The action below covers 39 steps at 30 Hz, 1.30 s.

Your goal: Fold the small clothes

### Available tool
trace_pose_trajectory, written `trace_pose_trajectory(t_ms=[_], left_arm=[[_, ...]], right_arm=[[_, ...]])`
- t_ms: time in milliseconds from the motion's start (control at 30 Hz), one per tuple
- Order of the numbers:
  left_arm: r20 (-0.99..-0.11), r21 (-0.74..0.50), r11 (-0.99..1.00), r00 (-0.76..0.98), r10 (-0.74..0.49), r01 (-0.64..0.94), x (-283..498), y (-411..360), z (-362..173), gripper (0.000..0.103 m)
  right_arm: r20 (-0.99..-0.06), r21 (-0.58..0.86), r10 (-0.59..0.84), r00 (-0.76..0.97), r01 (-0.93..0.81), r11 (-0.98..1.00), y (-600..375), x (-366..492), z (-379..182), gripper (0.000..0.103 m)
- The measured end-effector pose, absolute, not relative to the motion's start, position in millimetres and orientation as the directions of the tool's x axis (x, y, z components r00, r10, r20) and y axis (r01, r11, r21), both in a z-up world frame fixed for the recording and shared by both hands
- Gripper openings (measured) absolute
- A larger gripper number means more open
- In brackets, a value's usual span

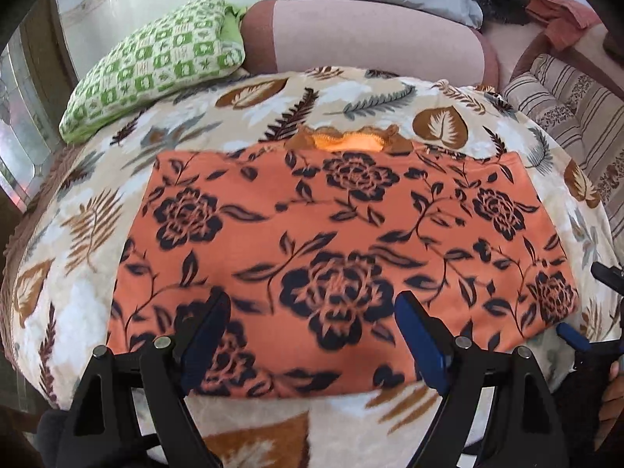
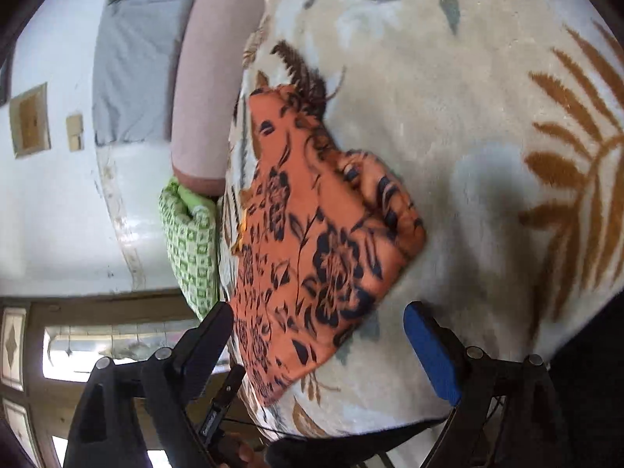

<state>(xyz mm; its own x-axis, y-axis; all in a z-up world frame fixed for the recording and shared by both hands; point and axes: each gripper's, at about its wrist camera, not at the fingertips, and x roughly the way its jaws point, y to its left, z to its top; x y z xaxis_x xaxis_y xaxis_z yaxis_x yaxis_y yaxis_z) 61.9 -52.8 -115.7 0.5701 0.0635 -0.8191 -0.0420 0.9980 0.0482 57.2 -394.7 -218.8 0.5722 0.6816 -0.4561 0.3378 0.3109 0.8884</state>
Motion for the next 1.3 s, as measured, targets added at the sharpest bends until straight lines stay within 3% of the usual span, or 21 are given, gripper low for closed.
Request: trace_pose_trajectory(t_ms=[233,333,433,567,667,700,733,767,800,867,900,933,1067,1100,1167,1233,1300], left_arm=[[-0.837,0.117,0.990,0.529,0.138,-0.075,84,-49,-160,0.088],[-0.798,0.137,0.989,0.585,0.145,-0.058,78,-55,-143,0.088],[-0.734,0.088,0.995,0.671,0.101,-0.053,72,-54,-122,0.088],[-0.845,0.131,0.991,0.521,0.123,-0.021,92,-50,-166,0.090],[-0.824,0.132,0.991,0.557,0.109,0.002,86,-52,-157,0.090],[-0.821,0.095,0.995,0.566,0.073,0.010,84,-51,-150,0.090],[-0.798,0.051,0.999,0.602,0.032,0.014,81,-49,-138,0.090],[-0.767,0.037,0.999,0.641,0.023,0.008,78,-48,-128,0.090],[-0.752,0.039,0.999,0.659,0.026,0.004,78,-48,-125,0.090],[-0.758,0.055,0.998,0.650,0.042,0.001,84,-47,-133,0.090],[-0.794,0.068,0.998,0.607,0.048,0.010,89,-48,-147,0.090],[-0.838,0.092,0.996,0.541,0.071,0.013,97,-48,-163,0.091],[-0.837,0.080,0.997,0.544,0.055,0.022,97,-47,-163,0.094],[-0.835,0.048,0.999,0.549,0.034,0.012,94,-44,-158,0.094],[-0.807,-0.001,1.000,0.590,0.007,-0.013,90,-39,-143,0.094],[-0.780,-0.001,1.000,0.625,0.016,-0.028,85,-37,-135,0.094],[-0.799,0.081,0.997,0.596,0.075,-0.016,91,-44,-147,0.094]], right_arm=[[-0.473,0.880,0.660,0.584,0.353,0.318,-409,73,-222,0.088],[-0.498,0.867,0.634,0.592,0.314,0.387,-412,72,-208,0.065],[-0.556,0.824,0.596,0.580,0.287,0.489,-403,77,-199,0.064],[-0.587,0.806,0.593,0.552,0.323,0.497,-394,82,-207,0.070],[-0.589,0.800,0.585,0.558,0.301,0.519,-390,86,-204,0.072],[-0.591,0.794,0.573,0.569,0.282,0.539,-387,86,-199,0.067],[-0.601,0.781,0.555,0.576,0.276,0.560,-386,86,-194,0.050],[-0.608,0.771,0.543,0.579,0.269,0.577,-384,86,-190,0.041],[-0.614,0.762,0.533,0.581,0.262,0.592,-381,87,-186,0.038],[-0.643,0.736,0.523,0.559,0.261,0.625,-376,90,-186,0.039],[-0.666,0.720,0.515,0.539,0.283,0.634,-375,92,-191,0.047],[-0.681,0.713,0.508,0.526,0.321,0.624,-376,93,-198,0.071],[-0.658,0.735,0.503,0.561,0.332,0.591,-377,90,-200,0.073],[-0.655,0.734,0.503,0.564,0.319,0.599,-377,90,-198,0.069],[-0.674,0.715,0.484,0.558,0.328,0.618,-376,92,-197,0.035],[-0.679,0.715,0.485,0.551,0.348,0.606,-379,92,-202,0.030],[-0.688,0.708,0.478,0.547,0.357,0.610,-381,92,-207,0.031]])
